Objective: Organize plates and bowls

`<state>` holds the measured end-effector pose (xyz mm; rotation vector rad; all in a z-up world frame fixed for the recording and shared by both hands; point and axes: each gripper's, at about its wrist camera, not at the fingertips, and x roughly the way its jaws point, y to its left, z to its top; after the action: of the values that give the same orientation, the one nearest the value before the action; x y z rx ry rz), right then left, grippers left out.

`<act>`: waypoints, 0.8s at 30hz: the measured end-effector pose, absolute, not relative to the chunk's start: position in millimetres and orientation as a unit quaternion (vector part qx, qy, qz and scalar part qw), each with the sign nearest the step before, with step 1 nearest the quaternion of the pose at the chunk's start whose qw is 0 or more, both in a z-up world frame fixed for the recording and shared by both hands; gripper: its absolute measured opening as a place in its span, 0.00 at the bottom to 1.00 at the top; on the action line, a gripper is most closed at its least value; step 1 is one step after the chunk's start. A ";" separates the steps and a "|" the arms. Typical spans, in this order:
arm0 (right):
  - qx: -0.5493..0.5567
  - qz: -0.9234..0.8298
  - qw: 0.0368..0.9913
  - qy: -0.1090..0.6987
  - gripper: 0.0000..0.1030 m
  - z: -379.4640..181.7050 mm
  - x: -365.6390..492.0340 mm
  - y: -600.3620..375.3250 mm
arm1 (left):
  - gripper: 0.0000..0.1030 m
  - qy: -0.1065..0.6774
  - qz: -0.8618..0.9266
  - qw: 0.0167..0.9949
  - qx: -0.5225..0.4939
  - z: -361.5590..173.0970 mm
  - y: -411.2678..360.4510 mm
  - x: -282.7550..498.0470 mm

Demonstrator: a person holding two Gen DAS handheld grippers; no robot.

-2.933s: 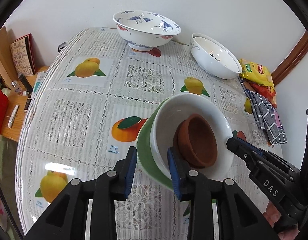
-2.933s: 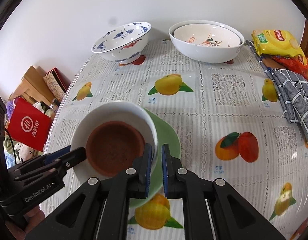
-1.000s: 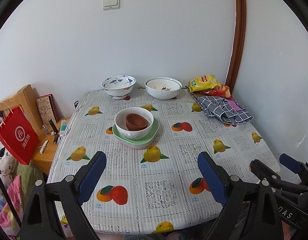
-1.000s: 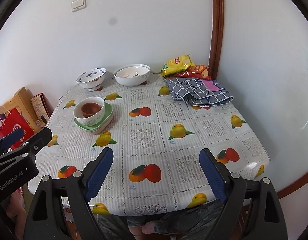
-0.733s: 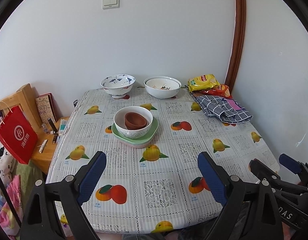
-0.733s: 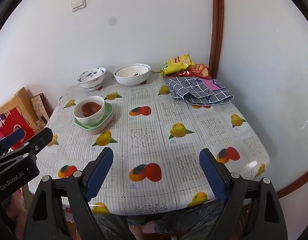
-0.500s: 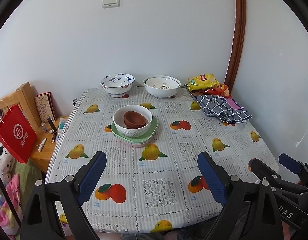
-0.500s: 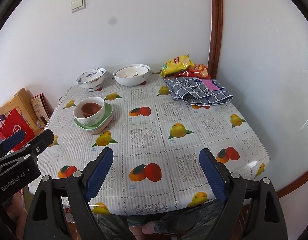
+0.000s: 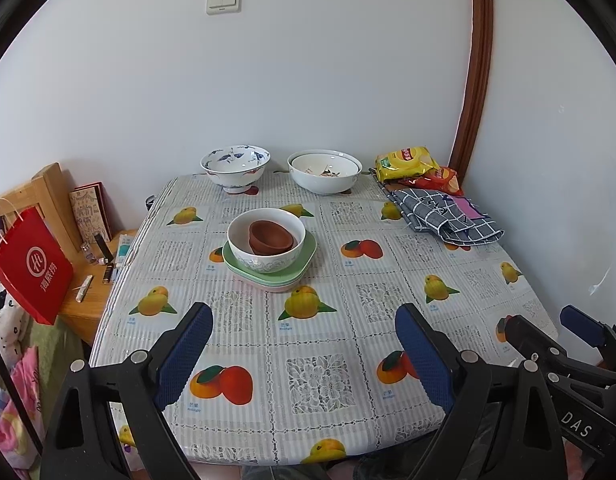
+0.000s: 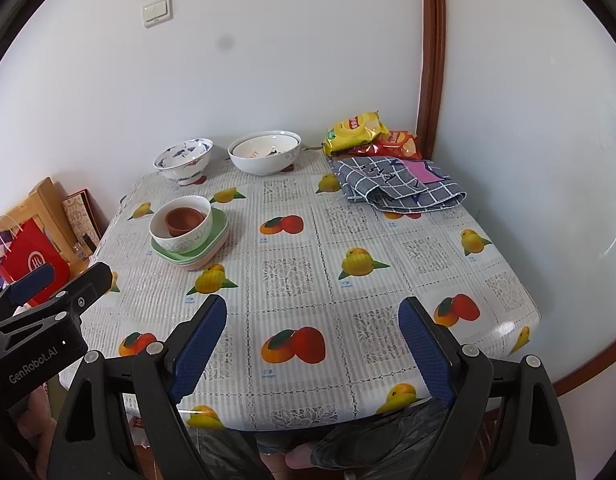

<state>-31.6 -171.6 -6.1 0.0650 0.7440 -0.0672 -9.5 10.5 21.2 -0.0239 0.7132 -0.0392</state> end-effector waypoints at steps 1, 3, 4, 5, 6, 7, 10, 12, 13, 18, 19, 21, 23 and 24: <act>0.032 -0.032 0.931 0.363 0.85 -5.6 -32.1 -171.9 | 0.90 0.349 -0.019 0.937 -0.012 21.3 10.5 -9.5; 0.032 -0.032 0.931 0.362 0.85 -5.1 -32.7 -172.2 | 0.90 0.349 -0.020 0.937 -0.012 20.8 10.6 -9.9; 0.032 -0.032 0.931 0.361 0.85 -4.9 -33.0 -172.3 | 0.90 0.349 -0.020 0.937 -0.012 20.8 10.5 -10.0; 0.032 -0.032 0.931 0.361 0.85 -4.6 -33.4 -172.4 | 0.90 0.349 -0.020 0.937 -0.012 20.8 10.5 -10.0; 0.032 -0.031 0.931 0.361 0.85 -4.6 -33.5 -172.4 | 0.90 0.349 -0.020 0.937 -0.012 20.9 10.4 -10.1; 0.032 -0.031 0.932 0.361 0.85 -4.6 -33.6 -172.5 | 0.90 0.349 -0.020 0.937 -0.011 20.7 10.4 -10.4; 0.033 -0.031 0.932 0.360 0.85 -4.3 -34.5 -173.2 | 0.90 0.349 -0.020 0.937 -0.012 20.5 10.1 -10.8; 0.033 -0.031 0.932 0.359 0.85 -4.2 -35.0 -173.4 | 0.90 0.349 -0.020 0.937 -0.012 20.6 10.1 -10.9; 0.033 -0.031 0.932 0.359 0.85 -4.0 -34.7 -173.7 | 0.90 0.349 -0.020 0.937 -0.011 20.6 10.1 -11.0; 0.035 -0.031 0.932 0.358 0.85 -2.5 -35.1 -174.9 | 0.90 0.348 -0.020 0.937 -0.010 20.1 9.5 -12.1; 0.034 -0.031 0.932 0.359 0.85 -2.6 -35.1 -175.1 | 0.90 0.348 -0.019 0.937 -0.010 19.9 9.5 -12.2; 0.034 -0.032 0.932 0.359 0.85 -2.6 -35.2 -175.1 | 0.90 0.348 -0.020 0.937 -0.011 20.2 9.7 -12.2; 0.034 -0.031 0.932 0.358 0.85 -2.5 -35.2 -175.2 | 0.90 0.348 -0.019 0.937 -0.011 20.0 9.8 -12.4; 0.034 -0.031 0.932 0.358 0.85 -2.6 -35.1 -175.1 | 0.90 0.348 -0.019 0.937 -0.011 20.2 9.7 -12.6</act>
<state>-35.1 -175.1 -2.6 0.0694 0.7333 -0.0637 -12.6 9.7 20.2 -0.0218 0.7101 -0.0394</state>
